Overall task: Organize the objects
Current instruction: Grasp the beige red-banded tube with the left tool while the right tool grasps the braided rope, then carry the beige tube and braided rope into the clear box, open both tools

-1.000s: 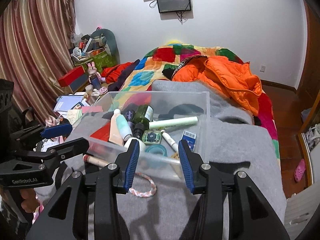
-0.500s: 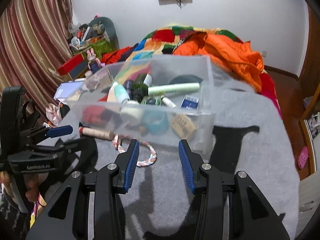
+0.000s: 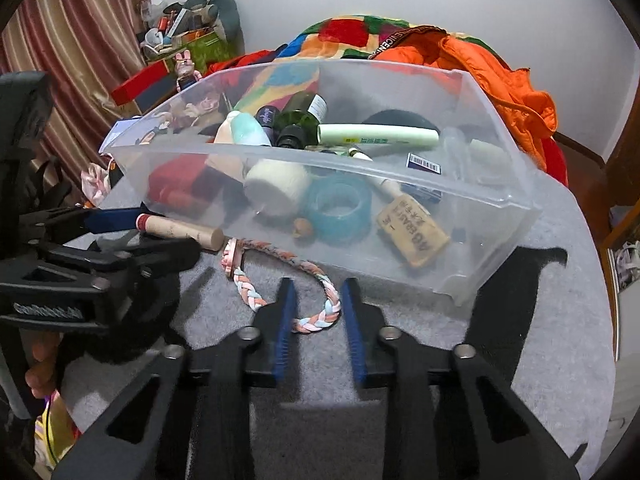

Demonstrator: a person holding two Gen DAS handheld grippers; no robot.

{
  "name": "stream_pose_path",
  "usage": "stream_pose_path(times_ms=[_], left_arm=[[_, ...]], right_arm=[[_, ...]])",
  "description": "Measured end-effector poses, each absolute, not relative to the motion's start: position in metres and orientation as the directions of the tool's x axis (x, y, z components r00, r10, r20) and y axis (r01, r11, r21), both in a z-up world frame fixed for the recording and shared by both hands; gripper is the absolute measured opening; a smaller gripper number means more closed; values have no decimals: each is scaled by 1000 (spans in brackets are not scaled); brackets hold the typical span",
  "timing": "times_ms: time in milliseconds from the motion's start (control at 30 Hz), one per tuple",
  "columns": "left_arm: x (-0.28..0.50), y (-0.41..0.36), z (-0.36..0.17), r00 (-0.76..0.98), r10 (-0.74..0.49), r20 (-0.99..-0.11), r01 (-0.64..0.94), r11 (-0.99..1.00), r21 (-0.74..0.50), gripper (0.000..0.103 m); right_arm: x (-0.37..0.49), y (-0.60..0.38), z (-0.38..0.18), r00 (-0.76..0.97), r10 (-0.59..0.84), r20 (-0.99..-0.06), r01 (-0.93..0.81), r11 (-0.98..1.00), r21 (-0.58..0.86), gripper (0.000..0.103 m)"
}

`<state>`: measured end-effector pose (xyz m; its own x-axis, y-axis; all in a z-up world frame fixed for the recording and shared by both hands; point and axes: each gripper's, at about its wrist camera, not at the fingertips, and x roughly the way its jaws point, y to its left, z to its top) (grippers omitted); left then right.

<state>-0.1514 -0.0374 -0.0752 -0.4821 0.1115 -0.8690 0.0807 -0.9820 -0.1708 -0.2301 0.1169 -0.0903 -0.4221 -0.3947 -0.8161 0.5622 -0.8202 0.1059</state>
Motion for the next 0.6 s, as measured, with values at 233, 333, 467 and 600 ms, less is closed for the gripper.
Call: stream_pose_path(times_ms=[233, 333, 467, 600], left_arm=[[-158, -27, -79, -482, 59, -874, 111, -986, -128, 97], [-158, -29, -80, -482, 42, -875, 128, -985, -118, 97], [-156, -30, -80, -493, 23, -870, 141, -984, -106, 89], [-150, -31, -80, -503, 10, -864, 140, -986, -93, 84]], right_arm=[[-222, 132, -87, -441, -416, -796, 543, -829, 133, 7], [-215, 136, -86, -464, -405, -788, 530, -840, 119, 7], [-207, 145, -79, -489, -403, -774, 517, -848, 115, 7], [-201, 153, -66, -517, -410, -751, 511, -852, 114, 7]])
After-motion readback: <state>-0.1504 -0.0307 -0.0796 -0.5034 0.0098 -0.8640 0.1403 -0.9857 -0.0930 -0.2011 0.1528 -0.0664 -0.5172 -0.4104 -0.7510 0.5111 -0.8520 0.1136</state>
